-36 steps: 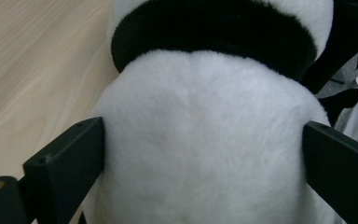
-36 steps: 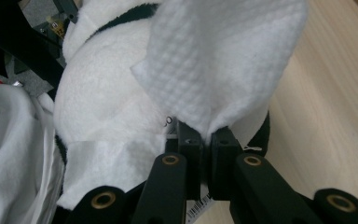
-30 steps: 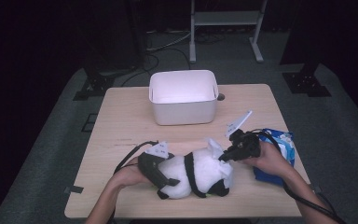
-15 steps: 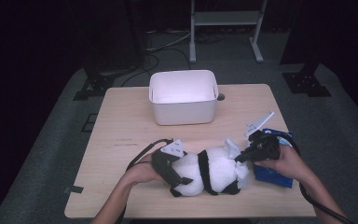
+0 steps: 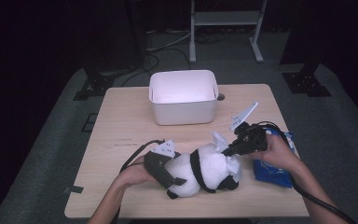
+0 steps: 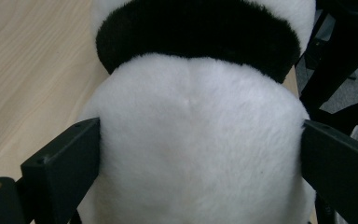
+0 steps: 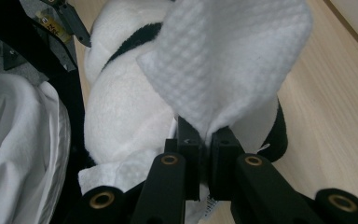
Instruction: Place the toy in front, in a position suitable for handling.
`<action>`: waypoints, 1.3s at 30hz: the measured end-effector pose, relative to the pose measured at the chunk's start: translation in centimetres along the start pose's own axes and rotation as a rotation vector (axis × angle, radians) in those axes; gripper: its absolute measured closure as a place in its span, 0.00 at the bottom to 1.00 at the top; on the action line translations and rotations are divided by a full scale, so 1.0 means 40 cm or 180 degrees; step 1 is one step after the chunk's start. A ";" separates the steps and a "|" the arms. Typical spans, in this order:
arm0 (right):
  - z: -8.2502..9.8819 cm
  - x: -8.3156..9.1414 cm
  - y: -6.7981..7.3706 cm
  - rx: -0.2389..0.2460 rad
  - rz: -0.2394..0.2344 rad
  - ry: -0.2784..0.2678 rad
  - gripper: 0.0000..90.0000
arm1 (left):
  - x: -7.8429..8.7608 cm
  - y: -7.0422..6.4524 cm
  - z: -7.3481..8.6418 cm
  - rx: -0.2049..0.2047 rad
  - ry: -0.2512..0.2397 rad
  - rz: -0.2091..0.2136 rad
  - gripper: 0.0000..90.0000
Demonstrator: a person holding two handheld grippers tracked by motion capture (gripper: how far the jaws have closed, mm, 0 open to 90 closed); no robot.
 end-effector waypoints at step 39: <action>-0.098 -0.128 0.044 0.0256 -0.0368 0.0269 0.94 | 0.009 -0.008 -0.020 -0.0037 -0.0201 0.0056 0.05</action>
Point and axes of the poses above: each handheld gripper's, and its own axes: x roughly backward along the jaws, z roughly out of its underside, y roughly to its left, the point moved 1 cm from there along -x, roughly forward along the jaws, and after that the axes turned 6 degrees about z, right-handed, at the moved point
